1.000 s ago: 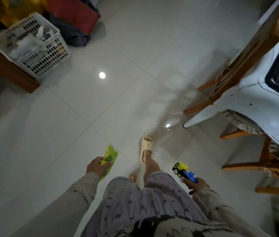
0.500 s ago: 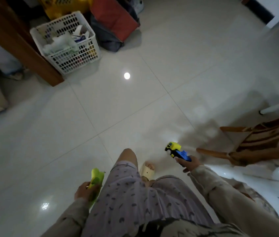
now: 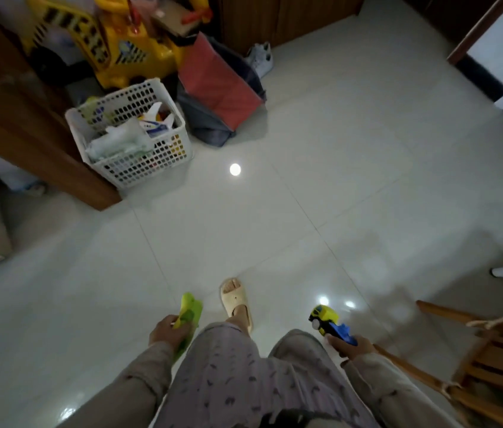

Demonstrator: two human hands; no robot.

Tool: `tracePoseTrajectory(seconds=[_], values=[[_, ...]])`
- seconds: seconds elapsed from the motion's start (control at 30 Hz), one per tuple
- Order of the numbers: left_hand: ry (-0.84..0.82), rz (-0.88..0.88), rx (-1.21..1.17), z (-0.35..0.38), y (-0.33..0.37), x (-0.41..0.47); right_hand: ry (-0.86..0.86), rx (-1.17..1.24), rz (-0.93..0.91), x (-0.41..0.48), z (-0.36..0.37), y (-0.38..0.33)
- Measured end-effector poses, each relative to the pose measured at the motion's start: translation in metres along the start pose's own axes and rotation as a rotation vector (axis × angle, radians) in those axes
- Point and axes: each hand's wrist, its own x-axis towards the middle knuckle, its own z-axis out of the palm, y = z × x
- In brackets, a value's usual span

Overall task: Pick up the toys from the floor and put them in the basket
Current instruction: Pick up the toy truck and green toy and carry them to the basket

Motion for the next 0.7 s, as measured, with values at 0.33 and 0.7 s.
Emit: tracePoseTrajectory(seconds=[0.33,0.7], values=[[-0.031,0.133,0.049,-0.064,0.167,0.053,0.007,-0.012,0.001,0.033,-0.035,-0.111],[0.007,-0.114,-0.219,-0.081,0.202,0.082,-0.108,-0.306,-0.154,0.111,-0.097,-0.345]])
